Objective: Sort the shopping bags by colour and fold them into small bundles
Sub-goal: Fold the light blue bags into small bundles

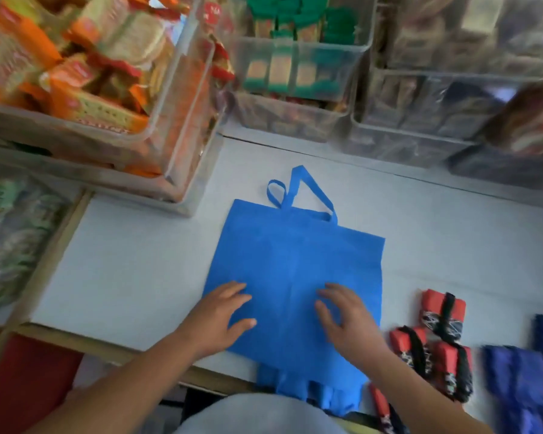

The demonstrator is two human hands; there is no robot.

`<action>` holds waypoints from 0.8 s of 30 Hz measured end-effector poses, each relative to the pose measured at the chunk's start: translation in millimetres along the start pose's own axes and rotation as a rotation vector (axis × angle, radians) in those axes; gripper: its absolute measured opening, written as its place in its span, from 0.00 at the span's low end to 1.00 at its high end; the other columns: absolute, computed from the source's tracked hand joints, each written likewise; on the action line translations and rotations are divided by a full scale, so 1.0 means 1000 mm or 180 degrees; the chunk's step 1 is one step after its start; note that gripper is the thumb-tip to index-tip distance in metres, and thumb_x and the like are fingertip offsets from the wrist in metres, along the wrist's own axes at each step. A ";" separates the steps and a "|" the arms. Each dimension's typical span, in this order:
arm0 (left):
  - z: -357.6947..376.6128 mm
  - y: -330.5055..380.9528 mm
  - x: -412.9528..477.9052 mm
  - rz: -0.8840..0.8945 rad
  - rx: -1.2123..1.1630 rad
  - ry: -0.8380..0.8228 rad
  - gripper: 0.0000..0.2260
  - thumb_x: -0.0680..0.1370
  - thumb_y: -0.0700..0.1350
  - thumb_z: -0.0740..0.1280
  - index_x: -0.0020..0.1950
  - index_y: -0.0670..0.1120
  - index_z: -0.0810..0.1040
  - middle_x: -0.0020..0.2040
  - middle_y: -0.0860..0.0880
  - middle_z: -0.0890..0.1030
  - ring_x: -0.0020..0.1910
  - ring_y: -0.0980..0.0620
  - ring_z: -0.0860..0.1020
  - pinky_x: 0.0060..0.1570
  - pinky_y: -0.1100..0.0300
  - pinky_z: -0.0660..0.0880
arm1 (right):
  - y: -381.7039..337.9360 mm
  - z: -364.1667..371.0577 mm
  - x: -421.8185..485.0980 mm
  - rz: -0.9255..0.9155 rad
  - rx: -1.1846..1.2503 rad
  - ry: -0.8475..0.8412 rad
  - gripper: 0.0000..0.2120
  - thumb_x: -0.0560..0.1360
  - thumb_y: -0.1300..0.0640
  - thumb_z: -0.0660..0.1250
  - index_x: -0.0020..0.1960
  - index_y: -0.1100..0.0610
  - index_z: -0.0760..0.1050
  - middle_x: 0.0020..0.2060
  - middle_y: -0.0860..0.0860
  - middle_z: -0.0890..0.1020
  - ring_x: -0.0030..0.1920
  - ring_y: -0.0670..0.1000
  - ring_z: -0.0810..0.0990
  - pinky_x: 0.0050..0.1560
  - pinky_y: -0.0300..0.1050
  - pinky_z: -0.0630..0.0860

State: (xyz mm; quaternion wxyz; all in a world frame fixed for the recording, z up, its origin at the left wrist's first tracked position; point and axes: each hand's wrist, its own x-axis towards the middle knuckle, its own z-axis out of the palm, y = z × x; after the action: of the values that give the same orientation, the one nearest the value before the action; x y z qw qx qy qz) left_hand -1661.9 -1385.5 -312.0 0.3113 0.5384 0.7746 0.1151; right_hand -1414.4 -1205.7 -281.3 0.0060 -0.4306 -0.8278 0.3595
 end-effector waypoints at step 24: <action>-0.037 -0.034 -0.037 0.0867 -0.0265 0.0338 0.10 0.84 0.54 0.58 0.49 0.50 0.74 0.43 0.54 0.79 0.42 0.52 0.75 0.44 0.52 0.74 | -0.057 0.020 -0.008 -0.0831 -0.0971 -0.1430 0.41 0.70 0.19 0.54 0.76 0.41 0.68 0.78 0.40 0.63 0.80 0.45 0.57 0.80 0.53 0.54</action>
State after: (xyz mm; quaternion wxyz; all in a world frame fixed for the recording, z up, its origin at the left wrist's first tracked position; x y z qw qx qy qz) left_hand -1702.2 -1426.9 -287.5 0.2735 0.6182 0.7043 0.2166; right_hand -1456.1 -1244.0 -259.1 -0.1959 -0.2261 -0.9012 0.3134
